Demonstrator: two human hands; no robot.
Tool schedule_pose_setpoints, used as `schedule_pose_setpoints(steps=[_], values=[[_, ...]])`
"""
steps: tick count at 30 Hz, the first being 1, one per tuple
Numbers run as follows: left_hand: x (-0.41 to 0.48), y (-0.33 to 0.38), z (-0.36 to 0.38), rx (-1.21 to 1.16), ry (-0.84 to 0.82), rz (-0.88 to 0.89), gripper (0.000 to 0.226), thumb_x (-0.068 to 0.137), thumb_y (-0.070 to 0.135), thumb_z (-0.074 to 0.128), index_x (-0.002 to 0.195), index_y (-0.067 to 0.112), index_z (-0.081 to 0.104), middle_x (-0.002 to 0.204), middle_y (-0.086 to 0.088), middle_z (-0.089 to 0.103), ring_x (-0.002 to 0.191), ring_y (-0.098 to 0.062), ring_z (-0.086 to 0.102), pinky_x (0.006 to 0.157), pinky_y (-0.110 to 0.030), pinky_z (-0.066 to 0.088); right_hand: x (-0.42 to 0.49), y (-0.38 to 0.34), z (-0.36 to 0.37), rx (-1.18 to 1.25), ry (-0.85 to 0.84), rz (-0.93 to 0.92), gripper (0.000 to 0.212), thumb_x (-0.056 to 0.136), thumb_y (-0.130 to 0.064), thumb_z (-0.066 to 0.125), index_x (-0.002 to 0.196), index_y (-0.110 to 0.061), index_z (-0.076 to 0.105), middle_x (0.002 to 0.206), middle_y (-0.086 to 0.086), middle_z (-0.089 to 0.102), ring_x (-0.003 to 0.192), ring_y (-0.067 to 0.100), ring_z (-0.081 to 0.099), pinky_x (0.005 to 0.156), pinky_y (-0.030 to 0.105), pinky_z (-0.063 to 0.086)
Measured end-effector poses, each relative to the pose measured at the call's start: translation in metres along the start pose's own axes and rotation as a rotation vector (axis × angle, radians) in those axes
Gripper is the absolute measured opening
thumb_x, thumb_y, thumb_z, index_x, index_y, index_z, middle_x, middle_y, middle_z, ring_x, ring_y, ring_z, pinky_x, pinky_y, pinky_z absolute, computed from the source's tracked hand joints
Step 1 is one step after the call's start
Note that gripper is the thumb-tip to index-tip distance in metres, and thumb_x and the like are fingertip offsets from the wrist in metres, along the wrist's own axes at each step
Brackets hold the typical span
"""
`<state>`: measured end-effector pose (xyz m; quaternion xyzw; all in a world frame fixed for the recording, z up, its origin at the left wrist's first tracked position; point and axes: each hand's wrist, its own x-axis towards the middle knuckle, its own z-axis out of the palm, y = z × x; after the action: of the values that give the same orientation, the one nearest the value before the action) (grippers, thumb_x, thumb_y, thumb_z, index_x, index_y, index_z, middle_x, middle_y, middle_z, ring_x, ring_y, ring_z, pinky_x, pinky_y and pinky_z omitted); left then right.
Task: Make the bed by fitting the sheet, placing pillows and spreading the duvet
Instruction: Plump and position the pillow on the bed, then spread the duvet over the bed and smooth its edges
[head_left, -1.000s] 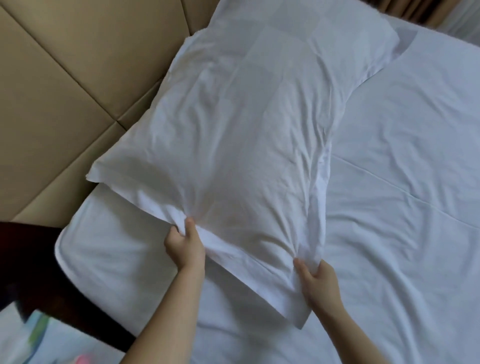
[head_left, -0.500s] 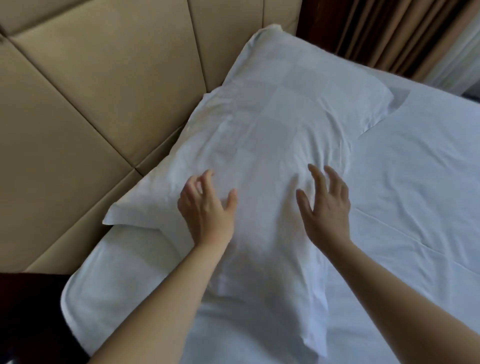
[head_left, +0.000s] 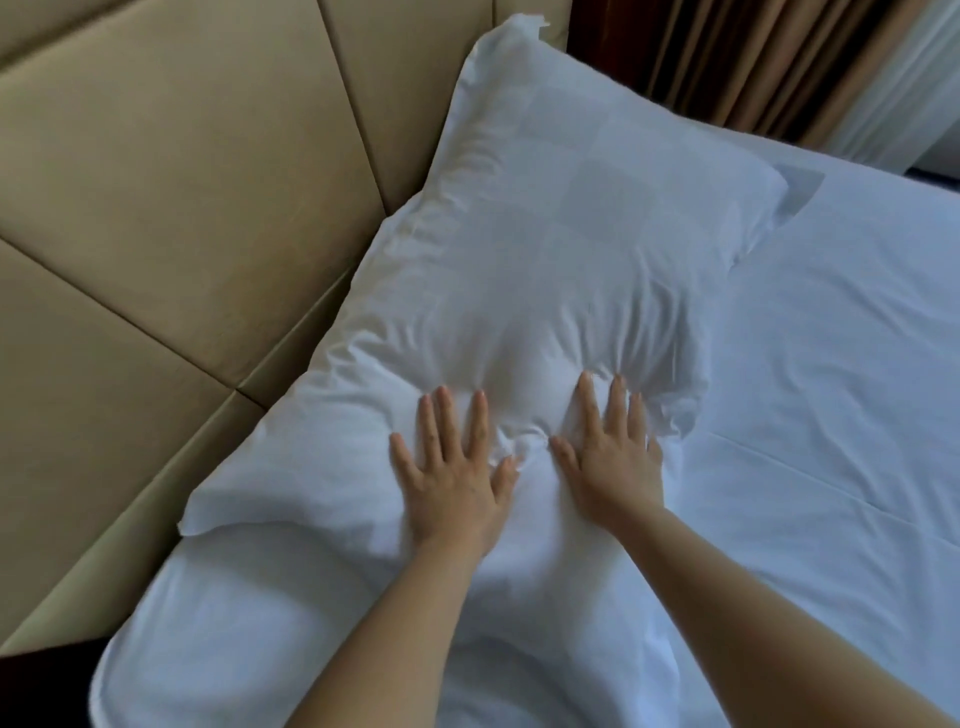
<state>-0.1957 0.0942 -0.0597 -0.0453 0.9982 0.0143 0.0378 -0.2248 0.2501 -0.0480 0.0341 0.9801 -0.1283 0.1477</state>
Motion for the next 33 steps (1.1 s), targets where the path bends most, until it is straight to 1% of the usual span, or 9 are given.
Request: schedule_pose_setpoints(steps=[4,7,10,11,15,18,22,28,33], values=[[-0.021,0.004,0.0,0.001,-0.083,0.028,0.068,0.087,0.053,0.027,0.144,0.018,0.035,0.149,-0.016,0.035,0.137,-0.033,0.034,0.104,-0.057,0.03,-0.025,0.016,0.004,0.028,-0.015,-0.031,0.069,0.097,-0.048,0.027,0.15,-0.024,-0.011,0.159,0.007,-0.01,0.146,0.026,-0.005,0.116,0.044,0.019],[-0.04,0.014,-0.014,-0.029,-0.138,0.106,0.064,0.086,0.049,0.027,0.143,0.022,0.039,0.148,-0.012,0.039,0.135,-0.029,0.039,0.102,-0.054,0.036,-0.055,0.034,-0.002,-0.01,-0.103,-0.041,0.064,0.099,-0.046,0.026,0.15,-0.025,-0.007,0.158,0.006,0.002,0.144,0.027,0.011,0.106,0.044,0.031],[-0.052,0.027,-0.045,-0.021,-0.326,0.307,0.056,0.097,0.042,0.019,0.151,0.028,0.011,0.159,0.0,0.009,0.146,-0.018,0.009,0.115,-0.041,0.017,-0.079,0.06,-0.022,-0.127,-0.234,-0.088,0.056,0.098,-0.048,0.026,0.148,-0.029,0.007,0.145,0.003,0.033,0.129,0.027,0.039,0.092,0.042,0.04],[-0.055,0.034,-0.057,-0.029,-0.414,0.354,0.054,0.099,0.039,0.022,0.151,0.026,0.012,0.159,0.002,0.007,0.146,-0.016,0.007,0.116,-0.038,0.016,-0.087,0.07,-0.035,-0.166,-0.271,-0.104,0.051,0.099,-0.048,0.025,0.145,-0.03,0.017,0.14,0.002,0.042,0.124,0.027,0.044,0.091,0.04,0.04],[-0.081,0.087,-0.129,0.007,-0.611,0.38,0.043,0.1,0.037,0.025,0.121,0.012,0.053,0.135,-0.011,0.049,0.121,-0.028,0.048,0.094,-0.036,0.036,-0.127,0.114,-0.102,-0.257,-0.315,-0.107,0.046,0.099,-0.049,0.024,0.13,-0.024,0.048,0.132,0.004,0.052,0.121,0.026,0.05,0.093,0.035,0.04],[-0.124,0.148,-0.186,-0.069,-0.534,0.393,0.04,0.1,0.039,0.027,0.102,0.012,0.056,0.12,-0.01,0.057,0.106,-0.028,0.053,0.084,-0.035,0.038,-0.171,0.158,-0.156,-0.239,-0.276,-0.104,0.043,0.099,-0.047,0.029,0.127,-0.024,0.051,0.132,0.005,0.052,0.119,0.027,0.05,0.091,0.033,0.04],[-0.187,0.237,-0.259,0.029,-0.518,0.495,0.044,0.099,0.041,0.031,0.127,0.015,0.053,0.131,-0.006,0.051,0.116,-0.025,0.051,0.092,-0.035,0.039,-0.242,0.228,-0.233,-0.275,-0.196,-0.099,0.039,0.098,-0.045,0.033,0.126,-0.025,0.052,0.129,0.006,0.052,0.117,0.027,0.051,0.089,0.033,0.041],[-0.267,0.356,-0.356,0.107,-0.43,0.65,0.047,0.099,0.043,0.032,0.135,0.016,0.045,0.14,-0.006,0.045,0.121,-0.026,0.047,0.094,-0.037,0.038,-0.349,0.337,-0.339,-0.328,-0.122,0.009,0.037,0.098,-0.043,0.035,0.121,-0.021,0.054,0.124,0.006,0.054,0.112,0.026,0.053,0.081,0.031,0.039],[-0.312,0.426,-0.421,0.17,-0.291,0.795,0.049,0.1,0.045,0.029,0.132,0.013,0.047,0.136,-0.008,0.049,0.12,-0.028,0.047,0.091,-0.037,0.039,-0.418,0.403,-0.414,-0.327,-0.013,0.152,0.036,0.097,-0.042,0.036,0.121,-0.022,0.054,0.125,0.006,0.053,0.113,0.027,0.052,0.086,0.032,0.041]])
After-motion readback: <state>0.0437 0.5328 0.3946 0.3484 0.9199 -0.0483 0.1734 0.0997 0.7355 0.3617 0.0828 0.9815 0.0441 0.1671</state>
